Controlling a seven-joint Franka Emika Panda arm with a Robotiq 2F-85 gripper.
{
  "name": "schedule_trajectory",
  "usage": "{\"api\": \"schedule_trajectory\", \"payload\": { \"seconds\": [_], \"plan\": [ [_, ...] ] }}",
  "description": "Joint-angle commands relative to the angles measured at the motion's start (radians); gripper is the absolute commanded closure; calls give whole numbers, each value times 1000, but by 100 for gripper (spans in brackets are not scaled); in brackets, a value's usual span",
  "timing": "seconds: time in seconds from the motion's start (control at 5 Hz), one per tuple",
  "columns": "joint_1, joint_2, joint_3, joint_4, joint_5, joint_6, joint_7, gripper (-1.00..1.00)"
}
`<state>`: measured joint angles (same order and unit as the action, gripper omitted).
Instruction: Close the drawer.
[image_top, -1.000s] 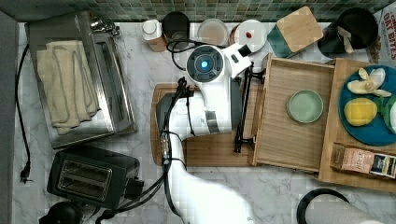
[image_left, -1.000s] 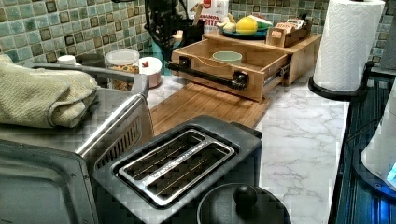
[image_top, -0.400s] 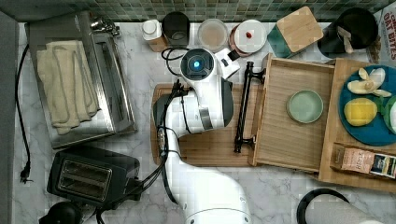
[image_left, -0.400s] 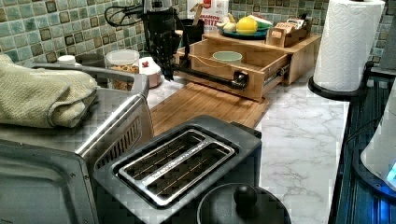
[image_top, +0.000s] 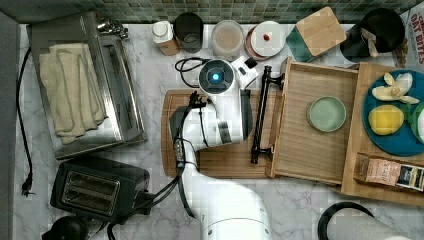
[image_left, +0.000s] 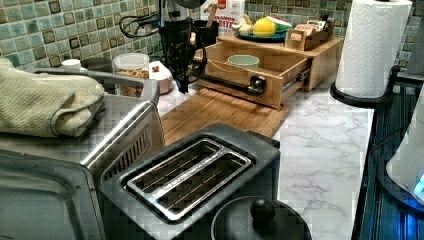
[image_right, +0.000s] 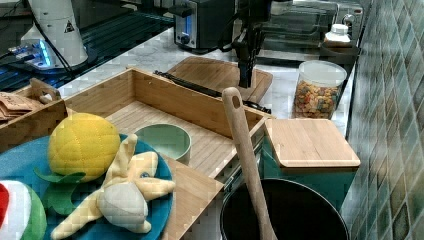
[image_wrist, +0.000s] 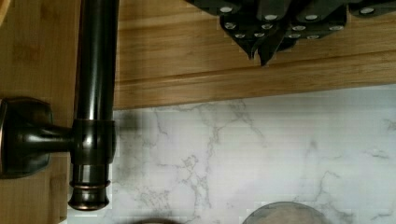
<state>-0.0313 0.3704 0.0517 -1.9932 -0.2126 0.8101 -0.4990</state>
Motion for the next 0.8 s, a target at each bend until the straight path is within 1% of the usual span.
{"api": "schedule_trajectory", "payload": {
  "seconds": [0.2,0.4,0.6,0.8],
  "plan": [
    [-126,-114,-37,-117,15,44,-171,100],
    [-178,-135,-37,-147,18,92,-255,100],
    [-236,-149,-30,-158,48,104,-338,100],
    [-273,-159,-50,-139,63,65,-359,100]
  ]
}}
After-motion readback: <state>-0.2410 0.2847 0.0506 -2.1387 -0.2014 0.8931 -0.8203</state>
